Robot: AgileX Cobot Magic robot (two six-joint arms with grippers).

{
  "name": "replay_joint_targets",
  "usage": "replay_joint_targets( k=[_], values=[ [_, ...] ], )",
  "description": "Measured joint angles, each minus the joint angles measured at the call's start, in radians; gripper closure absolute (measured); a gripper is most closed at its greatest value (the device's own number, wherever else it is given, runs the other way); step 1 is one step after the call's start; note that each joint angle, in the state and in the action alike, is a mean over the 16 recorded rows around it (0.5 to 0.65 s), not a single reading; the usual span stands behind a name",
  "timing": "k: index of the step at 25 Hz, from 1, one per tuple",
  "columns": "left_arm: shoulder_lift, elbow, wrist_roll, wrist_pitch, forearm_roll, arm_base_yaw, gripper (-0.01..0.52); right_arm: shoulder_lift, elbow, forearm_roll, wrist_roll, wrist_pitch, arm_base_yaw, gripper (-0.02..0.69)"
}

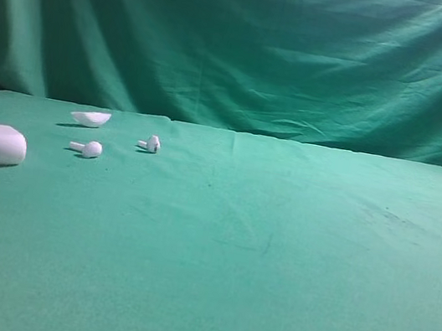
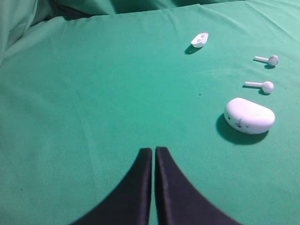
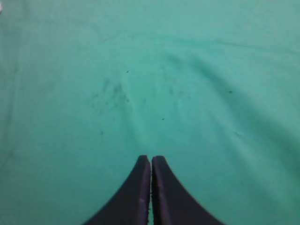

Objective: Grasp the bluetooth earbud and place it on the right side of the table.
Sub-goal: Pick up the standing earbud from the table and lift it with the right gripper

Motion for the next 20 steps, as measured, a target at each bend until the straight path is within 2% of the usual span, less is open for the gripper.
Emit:
replay_joint_targets(
  k=[9,16,20],
  values=[
    [0.0,0.0,0.0,0.0,0.0,0.0,0.514,0.394,-0.374,0.005,-0.131,0.193,0.172,0.63],
    [0.0,0.0,0.0,0.0,0.0,0.0,0.514,0.716,-0.73,-0.049,-0.118,0.307,0.31,0.611],
    [0.0,0.0,0.0,0.0,0.0,0.0,0.514,0.893,-0.937,-0.081,-0.083,0.361,0.37,0.57]
  ],
)
